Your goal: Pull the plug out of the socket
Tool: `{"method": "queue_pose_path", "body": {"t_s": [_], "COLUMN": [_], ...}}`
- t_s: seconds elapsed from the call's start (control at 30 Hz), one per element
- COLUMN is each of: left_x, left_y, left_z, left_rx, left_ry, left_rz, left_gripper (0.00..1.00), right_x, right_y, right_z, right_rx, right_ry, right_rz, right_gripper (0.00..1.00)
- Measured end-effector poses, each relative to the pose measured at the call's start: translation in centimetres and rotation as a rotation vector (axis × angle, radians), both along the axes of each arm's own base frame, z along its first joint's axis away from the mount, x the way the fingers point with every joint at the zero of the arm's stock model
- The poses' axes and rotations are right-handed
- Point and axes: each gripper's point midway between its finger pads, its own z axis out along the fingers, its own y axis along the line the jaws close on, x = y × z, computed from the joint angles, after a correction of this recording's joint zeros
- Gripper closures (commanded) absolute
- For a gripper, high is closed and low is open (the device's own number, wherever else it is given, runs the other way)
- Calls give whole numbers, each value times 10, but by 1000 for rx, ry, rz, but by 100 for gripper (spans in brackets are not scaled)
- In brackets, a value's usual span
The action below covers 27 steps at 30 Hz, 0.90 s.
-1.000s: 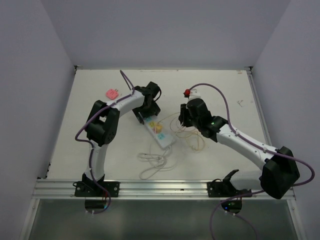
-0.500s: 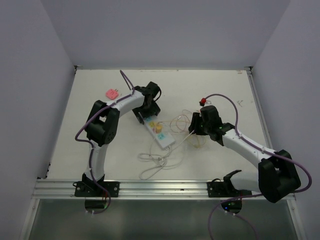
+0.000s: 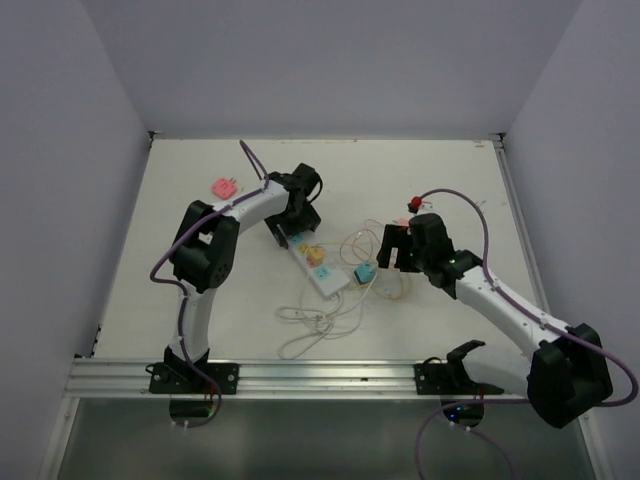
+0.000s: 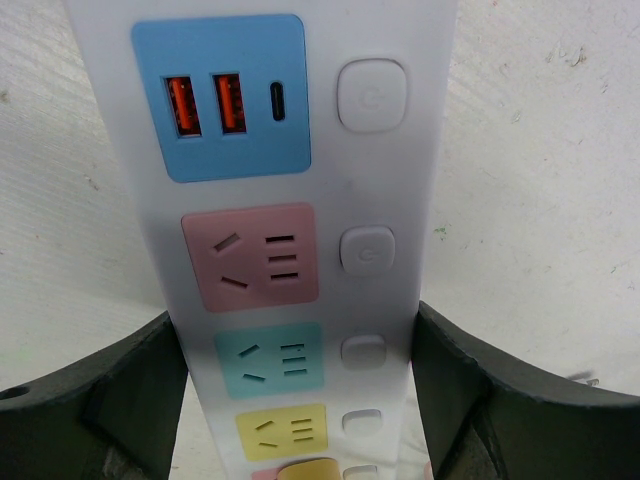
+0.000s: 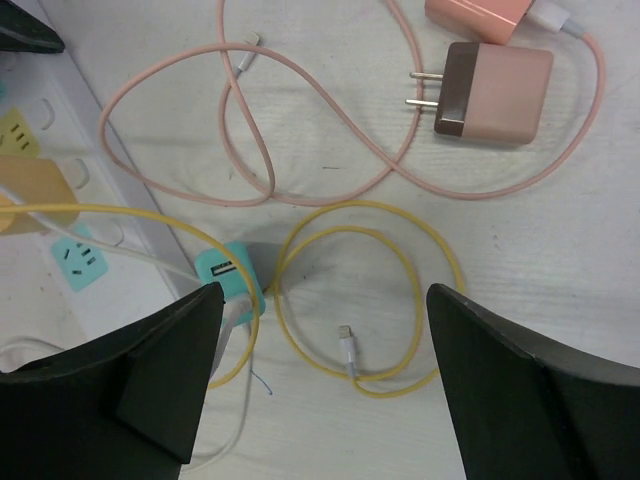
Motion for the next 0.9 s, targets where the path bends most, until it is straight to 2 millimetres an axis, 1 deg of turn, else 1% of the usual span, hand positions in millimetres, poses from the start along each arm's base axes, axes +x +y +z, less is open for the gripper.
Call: {"method": "queue_pose_path", "body": {"t_s": [0.07,0.2,0.3,0.37,0.5,0.53,0.63,0.67,0.83,0.9], "left_x": [0,0,0,0,0,0,0,0,0,0], "left_y": [0,0,0,0,0,0,0,0,0,0], "left_z": [0,0,0,0,0,0,0,0,0,0], "left_rx": [0,0,0,0,0,0,-1,-1,-1,-2], "left_ry": [0,0,0,0,0,0,0,0,1,0], "left_rz": [0,0,-1,-1,-1,-1,-1,-1,-1,-1], "left_gripper": [100,100,100,100,100,100,100,100,100,100], "right_x": [-3,-3,4,7,4,2,-2,-4,-2,-1], "right_y": [-4,-2,7,17,51,65,95,104,136,147], "right_z": [13,39,59,67,76,79,82,82,75,72], "right_rx": [-5,7,17,11,-7,-10,-10,-11,-38,-51], "right_ry": [-36,-112,-155,-174,-193,-198,-210,-213,-215,-209], "right_rz": [12,58,103,140,260,302,388,413,487,511], "right_gripper": [11,11,11,12,15,16,24,30,42,44]}}
